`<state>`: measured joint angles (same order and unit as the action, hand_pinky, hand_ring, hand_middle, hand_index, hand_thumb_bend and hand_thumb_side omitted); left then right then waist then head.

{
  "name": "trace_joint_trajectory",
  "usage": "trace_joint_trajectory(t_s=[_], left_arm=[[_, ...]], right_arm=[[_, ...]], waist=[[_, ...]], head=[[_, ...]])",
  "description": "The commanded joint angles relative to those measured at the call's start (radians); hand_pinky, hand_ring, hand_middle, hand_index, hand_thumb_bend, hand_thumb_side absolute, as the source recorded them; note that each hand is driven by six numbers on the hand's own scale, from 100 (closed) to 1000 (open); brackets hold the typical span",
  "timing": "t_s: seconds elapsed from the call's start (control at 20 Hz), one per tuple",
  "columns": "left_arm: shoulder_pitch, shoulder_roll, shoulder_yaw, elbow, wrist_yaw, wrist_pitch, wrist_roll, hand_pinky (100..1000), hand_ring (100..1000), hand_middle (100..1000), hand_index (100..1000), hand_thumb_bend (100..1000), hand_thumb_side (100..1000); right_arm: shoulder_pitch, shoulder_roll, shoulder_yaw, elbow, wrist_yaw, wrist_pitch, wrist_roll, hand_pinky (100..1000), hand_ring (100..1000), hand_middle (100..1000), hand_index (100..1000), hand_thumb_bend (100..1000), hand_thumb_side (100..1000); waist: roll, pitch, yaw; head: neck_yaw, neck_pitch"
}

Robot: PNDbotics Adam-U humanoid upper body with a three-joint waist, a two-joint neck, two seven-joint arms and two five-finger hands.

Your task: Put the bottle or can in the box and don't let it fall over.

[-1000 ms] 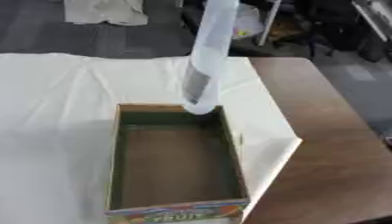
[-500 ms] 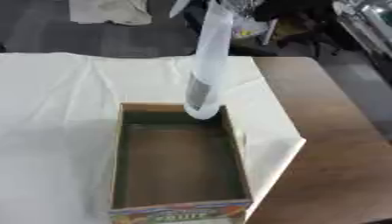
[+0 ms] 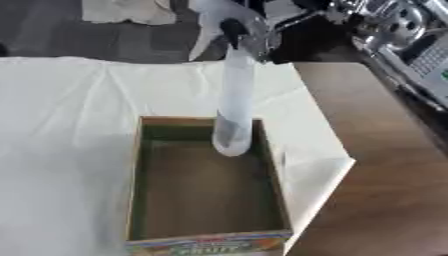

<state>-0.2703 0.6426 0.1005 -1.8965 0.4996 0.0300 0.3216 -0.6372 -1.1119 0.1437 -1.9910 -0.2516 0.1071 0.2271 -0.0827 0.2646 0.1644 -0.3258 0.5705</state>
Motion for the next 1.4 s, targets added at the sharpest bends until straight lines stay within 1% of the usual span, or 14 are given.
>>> trace_joint_trajectory(t_s=[0.05,0.35,0.8,1.2,1.4], left_arm=[[-0.014,0.015,0.002,-0.014,-0.006,0.003,-0.001,813,844,820,801,263,968],[-0.018,0.011,0.000,-0.013,-0.006,0.004,-0.002,811,843,820,800,264,970],[-0.021,0.006,-0.001,-0.012,-0.006,0.006,-0.002,810,842,819,799,264,971],[-0.023,0.002,-0.002,-0.011,-0.007,0.008,-0.003,810,841,820,799,263,972],[-0.024,0.001,-0.003,-0.012,-0.007,0.008,-0.004,809,840,820,799,262,972]], right_arm=[[-0.003,-0.017,0.002,-0.009,0.028,-0.007,0.005,564,306,245,450,100,100],[0.005,-0.008,0.028,-0.009,0.065,-0.012,0.002,570,318,259,462,100,100],[0.033,-0.002,0.052,-0.009,0.096,-0.027,-0.016,587,376,313,512,100,100],[0.062,0.004,0.063,-0.009,0.120,-0.031,-0.029,608,408,348,545,100,100],[0.070,0.005,0.067,-0.009,0.135,-0.035,-0.031,631,446,387,584,101,100]], waist=[[0.006,-0.011,0.002],[0.006,-0.006,0.006],[0.004,0.002,0.010],[0.007,0.010,0.008],[0.009,0.012,0.008]], head=[[-0.004,-0.012],[-0.005,-0.016],[-0.004,-0.018],[-0.003,-0.019],[-0.002,-0.021]])
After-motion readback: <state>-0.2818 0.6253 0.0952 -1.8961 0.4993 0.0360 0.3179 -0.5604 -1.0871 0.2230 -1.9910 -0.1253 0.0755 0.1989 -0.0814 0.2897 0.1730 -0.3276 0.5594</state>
